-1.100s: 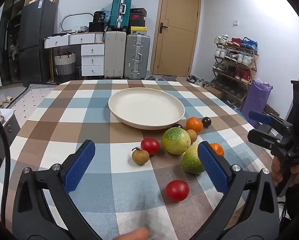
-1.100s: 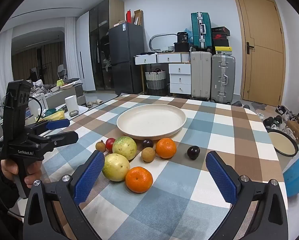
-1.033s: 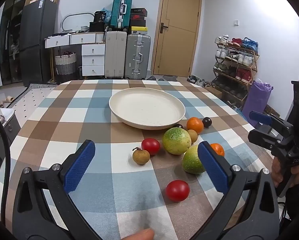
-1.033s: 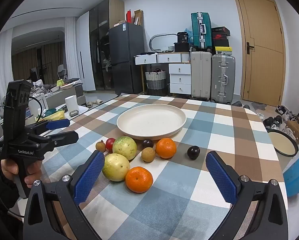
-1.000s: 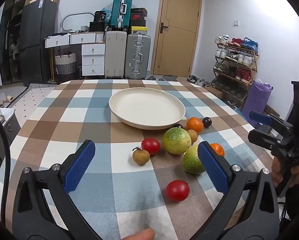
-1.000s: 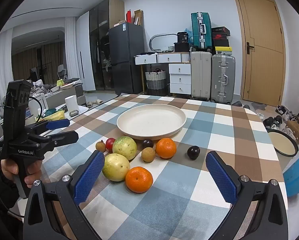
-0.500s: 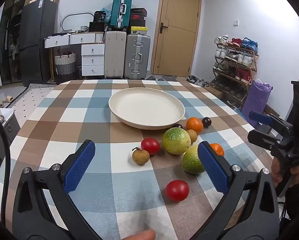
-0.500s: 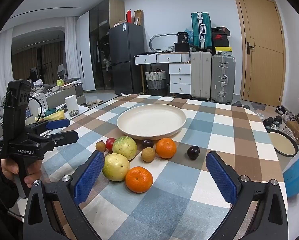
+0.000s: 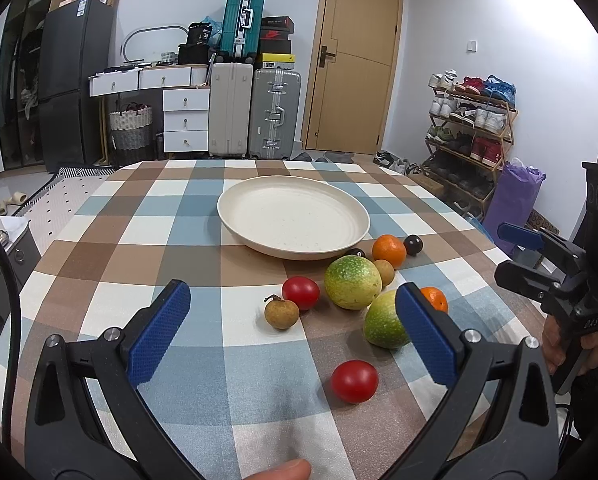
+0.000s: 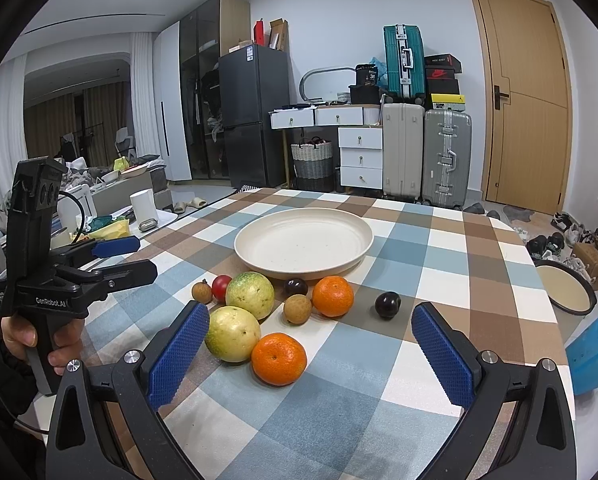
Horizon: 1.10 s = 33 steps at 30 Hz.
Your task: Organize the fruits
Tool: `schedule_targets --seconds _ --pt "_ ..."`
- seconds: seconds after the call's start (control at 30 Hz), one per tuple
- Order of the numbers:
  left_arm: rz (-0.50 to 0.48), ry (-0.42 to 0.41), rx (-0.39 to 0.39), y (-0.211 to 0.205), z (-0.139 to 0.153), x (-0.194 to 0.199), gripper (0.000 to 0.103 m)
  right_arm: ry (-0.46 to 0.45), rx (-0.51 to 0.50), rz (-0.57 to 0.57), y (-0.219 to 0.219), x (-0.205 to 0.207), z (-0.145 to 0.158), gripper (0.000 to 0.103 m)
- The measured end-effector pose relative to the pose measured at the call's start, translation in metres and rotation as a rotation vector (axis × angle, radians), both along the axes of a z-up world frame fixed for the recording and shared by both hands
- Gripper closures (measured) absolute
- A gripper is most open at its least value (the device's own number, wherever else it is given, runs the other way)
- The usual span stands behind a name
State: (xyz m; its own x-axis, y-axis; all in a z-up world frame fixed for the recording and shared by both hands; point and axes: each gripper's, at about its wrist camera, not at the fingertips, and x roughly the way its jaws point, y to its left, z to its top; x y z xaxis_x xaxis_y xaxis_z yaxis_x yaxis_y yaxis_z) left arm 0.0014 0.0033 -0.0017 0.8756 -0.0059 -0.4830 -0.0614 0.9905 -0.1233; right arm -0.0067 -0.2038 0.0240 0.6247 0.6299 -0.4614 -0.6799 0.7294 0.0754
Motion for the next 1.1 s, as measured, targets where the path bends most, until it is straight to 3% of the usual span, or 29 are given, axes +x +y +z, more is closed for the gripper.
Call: schedule_targets --seconds 1.1 --pt "0.006 0.002 -0.004 0.0018 0.0004 0.0002 0.001 -0.005 -0.003 0.009 0.0008 -0.0014 0.0008 0.0"
